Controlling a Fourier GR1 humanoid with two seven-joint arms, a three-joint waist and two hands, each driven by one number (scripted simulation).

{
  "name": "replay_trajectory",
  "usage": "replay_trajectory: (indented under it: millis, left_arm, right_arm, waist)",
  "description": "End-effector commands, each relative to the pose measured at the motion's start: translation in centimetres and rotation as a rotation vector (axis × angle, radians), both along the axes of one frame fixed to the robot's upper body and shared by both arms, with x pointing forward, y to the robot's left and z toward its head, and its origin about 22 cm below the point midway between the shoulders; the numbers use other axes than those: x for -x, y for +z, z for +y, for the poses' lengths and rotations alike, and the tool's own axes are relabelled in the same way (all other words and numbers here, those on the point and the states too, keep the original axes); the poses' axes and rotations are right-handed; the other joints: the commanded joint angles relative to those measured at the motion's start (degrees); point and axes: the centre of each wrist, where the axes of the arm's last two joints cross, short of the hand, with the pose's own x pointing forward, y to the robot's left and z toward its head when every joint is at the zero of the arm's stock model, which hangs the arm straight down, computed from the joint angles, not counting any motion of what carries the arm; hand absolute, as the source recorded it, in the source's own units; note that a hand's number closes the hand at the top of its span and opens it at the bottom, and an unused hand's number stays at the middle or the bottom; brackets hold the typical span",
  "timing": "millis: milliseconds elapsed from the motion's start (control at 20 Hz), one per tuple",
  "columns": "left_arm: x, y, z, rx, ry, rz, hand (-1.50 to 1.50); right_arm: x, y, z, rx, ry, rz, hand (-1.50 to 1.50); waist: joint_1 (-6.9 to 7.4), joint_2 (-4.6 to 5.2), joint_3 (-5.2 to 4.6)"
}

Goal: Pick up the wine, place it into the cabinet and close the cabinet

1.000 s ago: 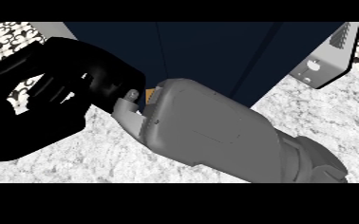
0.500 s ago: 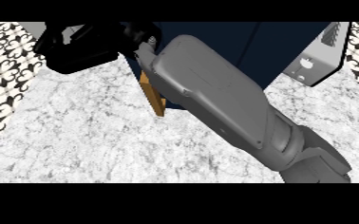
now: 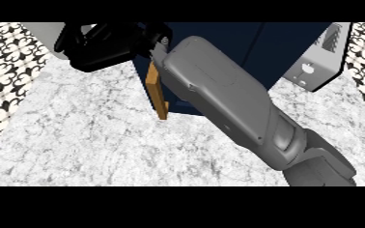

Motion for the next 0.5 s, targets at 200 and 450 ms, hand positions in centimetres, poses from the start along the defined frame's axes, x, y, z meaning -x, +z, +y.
replay_trajectory:
  millis: [200, 450]
  left_arm:
    - [-0.4, 0.3, -1.4, 0.045, -0.050, -0.003, -1.50]
    - [-0.5, 0.5, -2.7, 0.064, -0.099, 0.029, -1.50]
  right_arm:
    - [-5.6, -1.7, -9.5, -0.042, -0.336, 0.044, 1.50]
    - [-5.7, -2.6, -9.5, -0.044, -0.324, 0.051, 1.50]
  waist:
    - [-3.76, 2.97, 1.31]
    - [-4.18, 3.30, 1.30]
